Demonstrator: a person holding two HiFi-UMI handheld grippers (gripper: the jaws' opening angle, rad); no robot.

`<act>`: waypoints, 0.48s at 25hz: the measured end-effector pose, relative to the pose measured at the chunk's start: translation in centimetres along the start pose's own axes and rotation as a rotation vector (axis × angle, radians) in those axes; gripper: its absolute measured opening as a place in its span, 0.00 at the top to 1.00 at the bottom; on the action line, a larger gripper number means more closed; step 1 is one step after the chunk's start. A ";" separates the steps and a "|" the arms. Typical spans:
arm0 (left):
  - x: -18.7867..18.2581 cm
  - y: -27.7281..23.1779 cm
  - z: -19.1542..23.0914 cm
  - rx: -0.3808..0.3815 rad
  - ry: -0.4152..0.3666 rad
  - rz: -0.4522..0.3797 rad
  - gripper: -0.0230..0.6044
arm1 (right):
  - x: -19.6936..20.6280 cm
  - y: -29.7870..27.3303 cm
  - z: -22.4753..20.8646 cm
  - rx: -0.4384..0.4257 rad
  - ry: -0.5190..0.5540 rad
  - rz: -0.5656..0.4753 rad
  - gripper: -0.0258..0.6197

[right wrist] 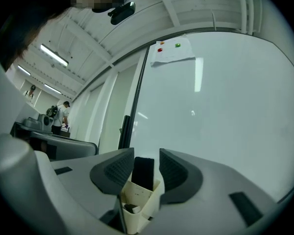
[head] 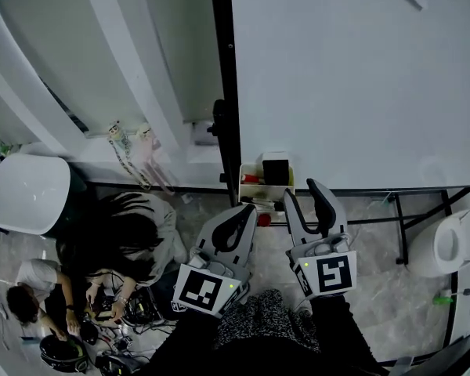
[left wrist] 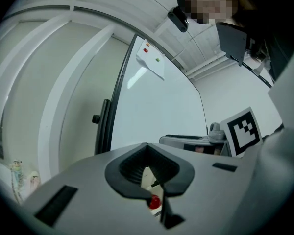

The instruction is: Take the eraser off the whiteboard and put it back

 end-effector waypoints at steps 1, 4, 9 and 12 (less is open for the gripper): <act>-0.3 0.1 -0.4 0.003 -0.004 -0.004 0.96 | -0.4 0.6 -0.2 0.005 0.012 -0.002 0.73; -0.9 0.2 -1.5 0.002 -0.011 -0.014 0.95 | -0.9 1.7 -0.8 0.003 0.023 -0.003 0.83; -1.7 0.9 -3.5 -0.017 -0.033 -0.025 0.96 | -1.6 3.6 -1.0 -0.025 0.021 -0.008 0.92; -2.1 1.3 -5.0 -0.029 -0.042 -0.035 0.95 | -1.9 4.8 -1.1 -0.045 0.003 0.002 0.93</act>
Point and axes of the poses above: the fingertips, and each gripper's own axes: y backward along the fingers, z to its left, x out of its underside, the point moved 4 cm from there along y, backward along the fingers, and after that the axes turned 1 degree about x, right-handed, at the moved point
